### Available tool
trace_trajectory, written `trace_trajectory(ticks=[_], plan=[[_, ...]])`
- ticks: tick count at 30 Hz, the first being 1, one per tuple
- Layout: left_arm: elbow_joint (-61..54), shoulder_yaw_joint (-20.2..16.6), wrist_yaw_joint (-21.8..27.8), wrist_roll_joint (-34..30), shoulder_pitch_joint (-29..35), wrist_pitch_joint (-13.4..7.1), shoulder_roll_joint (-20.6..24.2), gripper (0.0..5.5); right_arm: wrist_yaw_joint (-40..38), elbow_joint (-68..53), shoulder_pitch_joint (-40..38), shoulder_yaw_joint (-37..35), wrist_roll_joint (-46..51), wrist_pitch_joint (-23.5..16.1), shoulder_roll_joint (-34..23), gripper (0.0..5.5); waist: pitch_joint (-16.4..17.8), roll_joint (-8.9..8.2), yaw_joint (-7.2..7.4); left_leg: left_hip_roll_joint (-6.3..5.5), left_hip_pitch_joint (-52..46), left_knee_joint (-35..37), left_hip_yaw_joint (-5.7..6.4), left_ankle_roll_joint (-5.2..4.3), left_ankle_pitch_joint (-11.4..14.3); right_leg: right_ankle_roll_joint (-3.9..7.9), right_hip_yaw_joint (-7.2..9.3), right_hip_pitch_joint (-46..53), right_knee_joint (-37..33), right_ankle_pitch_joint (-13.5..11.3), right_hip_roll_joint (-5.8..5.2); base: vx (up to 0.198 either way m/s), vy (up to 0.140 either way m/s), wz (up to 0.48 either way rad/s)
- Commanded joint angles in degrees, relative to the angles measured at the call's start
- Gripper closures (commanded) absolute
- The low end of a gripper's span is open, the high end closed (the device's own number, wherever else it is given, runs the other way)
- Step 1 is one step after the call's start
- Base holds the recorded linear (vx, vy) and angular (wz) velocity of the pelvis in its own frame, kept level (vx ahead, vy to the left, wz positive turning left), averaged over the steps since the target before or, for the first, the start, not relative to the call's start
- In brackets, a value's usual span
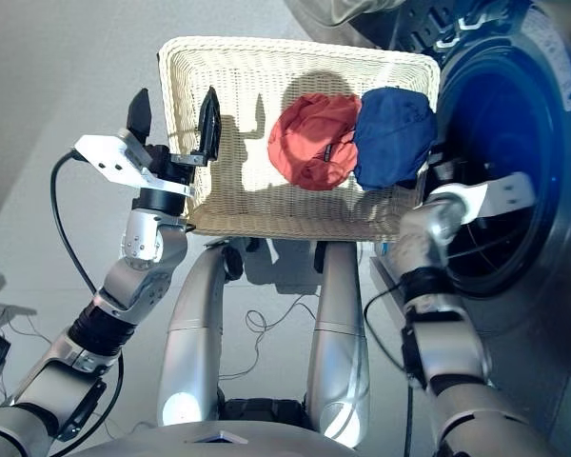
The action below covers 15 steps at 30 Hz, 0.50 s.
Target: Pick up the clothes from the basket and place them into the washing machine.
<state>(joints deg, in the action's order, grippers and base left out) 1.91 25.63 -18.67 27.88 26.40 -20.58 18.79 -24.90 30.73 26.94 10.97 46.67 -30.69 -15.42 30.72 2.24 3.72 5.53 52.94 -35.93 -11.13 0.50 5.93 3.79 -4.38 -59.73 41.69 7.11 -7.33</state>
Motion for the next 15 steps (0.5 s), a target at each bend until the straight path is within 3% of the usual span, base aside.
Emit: trace_trajectory(ticks=[1,4,15], plan=[[3.0,0.5,2.1,-5.9,1.2,-1.1,0.9,0.00,5.7,-12.2,-2.3,3.1,-10.6,0.2,-2.5,0.00,-0.9,-2.99,-0.08,2.61,-3.6,0.8,3.31,-4.15,2.0,2.50,-1.59,5.6,-6.1,-3.0,0.12,0.000,0.000,0.000],[8.8,2.1,2.2,-10.2,3.5,0.0,1.3,0.00,7.3,-19.1,-3.5,5.6,-15.9,2.5,-5.8,0.00,-0.9,-4.48,0.80,2.96,-4.5,1.2,3.24,-4.35,1.6,2.66,-1.66,6.4,-6.5,-3.3,0.31,0.000,0.000,0.000],[22.4,6.8,0.7,-15.2,14.8,1.4,-1.7,0.00,8.2,-33.6,0.3,13.1,-32.1,6.5,-8.6,0.00,-0.9,-7.48,3.02,3.66,-4.7,1.4,2.81,-4.78,0.8,2.91,-2.15,6.5,-6.9,-4.0,0.97,0.000,0.000,0.000]])
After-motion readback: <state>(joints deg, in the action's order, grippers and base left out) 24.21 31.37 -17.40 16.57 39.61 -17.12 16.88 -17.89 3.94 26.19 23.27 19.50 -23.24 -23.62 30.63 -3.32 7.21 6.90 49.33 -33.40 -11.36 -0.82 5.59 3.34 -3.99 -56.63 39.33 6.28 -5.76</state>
